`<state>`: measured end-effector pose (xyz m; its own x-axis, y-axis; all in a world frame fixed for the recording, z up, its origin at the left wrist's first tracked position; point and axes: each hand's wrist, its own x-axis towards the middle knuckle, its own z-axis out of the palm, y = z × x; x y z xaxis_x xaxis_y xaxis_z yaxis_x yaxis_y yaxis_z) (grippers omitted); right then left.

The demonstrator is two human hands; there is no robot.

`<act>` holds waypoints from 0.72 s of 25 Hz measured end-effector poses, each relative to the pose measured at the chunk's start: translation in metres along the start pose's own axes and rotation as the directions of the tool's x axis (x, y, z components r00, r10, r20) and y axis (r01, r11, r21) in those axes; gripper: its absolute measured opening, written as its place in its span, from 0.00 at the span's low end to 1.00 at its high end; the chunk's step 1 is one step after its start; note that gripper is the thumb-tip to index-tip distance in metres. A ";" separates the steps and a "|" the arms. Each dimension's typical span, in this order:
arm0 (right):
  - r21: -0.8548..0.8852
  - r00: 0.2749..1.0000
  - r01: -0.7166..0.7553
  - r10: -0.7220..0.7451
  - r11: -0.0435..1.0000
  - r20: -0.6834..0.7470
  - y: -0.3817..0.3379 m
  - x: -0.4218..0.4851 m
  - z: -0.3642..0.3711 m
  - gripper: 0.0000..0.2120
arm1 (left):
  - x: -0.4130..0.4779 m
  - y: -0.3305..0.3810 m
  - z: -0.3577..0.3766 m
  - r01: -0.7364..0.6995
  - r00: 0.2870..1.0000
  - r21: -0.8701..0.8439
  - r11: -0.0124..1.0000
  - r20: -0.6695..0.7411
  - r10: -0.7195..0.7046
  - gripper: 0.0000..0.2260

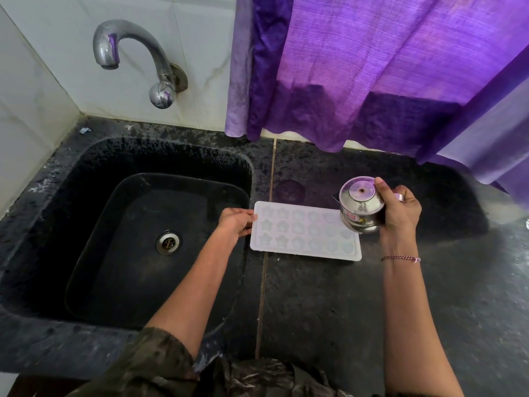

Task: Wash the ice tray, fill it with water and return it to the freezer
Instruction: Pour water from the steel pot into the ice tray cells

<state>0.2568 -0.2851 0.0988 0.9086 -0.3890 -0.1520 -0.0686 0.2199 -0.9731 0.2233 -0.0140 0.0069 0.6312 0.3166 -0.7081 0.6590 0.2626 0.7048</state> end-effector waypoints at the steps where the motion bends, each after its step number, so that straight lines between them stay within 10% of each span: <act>1: -0.017 1.000 0.006 -0.006 1.000 0.003 0.000 0.000 -0.001 0.23 | 0.000 0.000 0.000 0.000 1.000 0.001 1.000 -0.001 0.000 0.13; 18: -0.107 0.997 0.074 -0.074 0.991 0.010 0.000 -0.001 0.000 0.23 | -0.001 0.000 0.001 -0.003 1.000 -0.003 1.000 0.011 0.003 0.11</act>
<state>0.2560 -0.2845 0.0990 0.9153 -0.3952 -0.0783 -0.0448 0.0933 -0.9946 0.2233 -0.0151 0.0075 0.6374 0.3074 -0.7065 0.6560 0.2644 0.7069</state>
